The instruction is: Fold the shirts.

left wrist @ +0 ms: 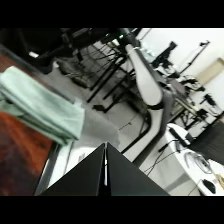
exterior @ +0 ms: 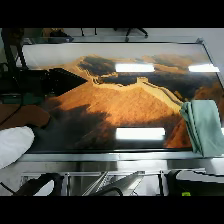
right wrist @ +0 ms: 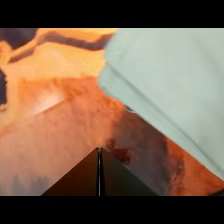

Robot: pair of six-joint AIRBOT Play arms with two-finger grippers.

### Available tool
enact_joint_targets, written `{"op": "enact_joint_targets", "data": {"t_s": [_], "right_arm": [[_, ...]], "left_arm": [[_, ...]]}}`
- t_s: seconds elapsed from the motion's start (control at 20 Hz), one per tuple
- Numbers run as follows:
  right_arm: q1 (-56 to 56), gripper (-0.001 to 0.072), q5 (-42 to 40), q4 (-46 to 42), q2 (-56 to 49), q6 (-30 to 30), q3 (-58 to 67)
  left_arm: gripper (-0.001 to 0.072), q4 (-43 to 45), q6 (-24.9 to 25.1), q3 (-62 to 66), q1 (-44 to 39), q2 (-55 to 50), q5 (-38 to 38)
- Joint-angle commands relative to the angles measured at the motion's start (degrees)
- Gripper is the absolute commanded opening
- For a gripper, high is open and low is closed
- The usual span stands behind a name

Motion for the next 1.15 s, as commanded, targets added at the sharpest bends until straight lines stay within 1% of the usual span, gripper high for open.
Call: {"op": "enact_joint_targets", "data": {"t_s": [0.0,0.1,0.25,0.3,0.4,0.5,0.65,0.95,1.1], "right_arm": [[15.2,0.0026,-2.8,4.1,5.2,-6.0,-6.8],[27.1,0.0025,-5.4,4.0,12.3,-7.4,-18.9],[42.8,0.0025,-15.3,4.0,24.2,-7.1,-39.2],[46.9,0.0026,-18.0,4.2,27.6,-5.6,-45.0],[52.6,0.0026,-21.6,4.6,31.5,-5.4,-52.4],[55.5,0.0026,-23.7,4.6,32.3,-6.2,-55.1],[56.3,0.0026,-23.5,4.6,32.3,-6.4,-55.2],[56.3,0.0026,-23.6,4.6,32.3,-6.4,-55.2],[56.3,0.0026,-23.6,4.6,32.3,-6.4,-55.2]], "left_arm": [[0.0014,12.1,-7.3,-0.5,0.8,1.9,-0.2],[0.0013,17.8,-10.4,-4.8,-0.9,6.6,1.5],[0.0014,22.4,-13.7,-16.5,-5.2,16.1,4.9],[0.0014,23.4,-15.1,-20.6,-6.7,19.0,6.1],[0.0014,25.4,-17.8,-28.4,-9.6,24.5,9.2],[0.0014,25.6,-18.7,-33.7,-11.3,28.6,12.2],[0.0015,25.3,-20.1,-39.1,-12.0,33.7,15.9],[0.0015,25.3,-20.6,-43.1,-12.0,39.1,17.7],[0.0015,25.4,-22.1,-43.2,-12.0,39.8,17.9]]}}
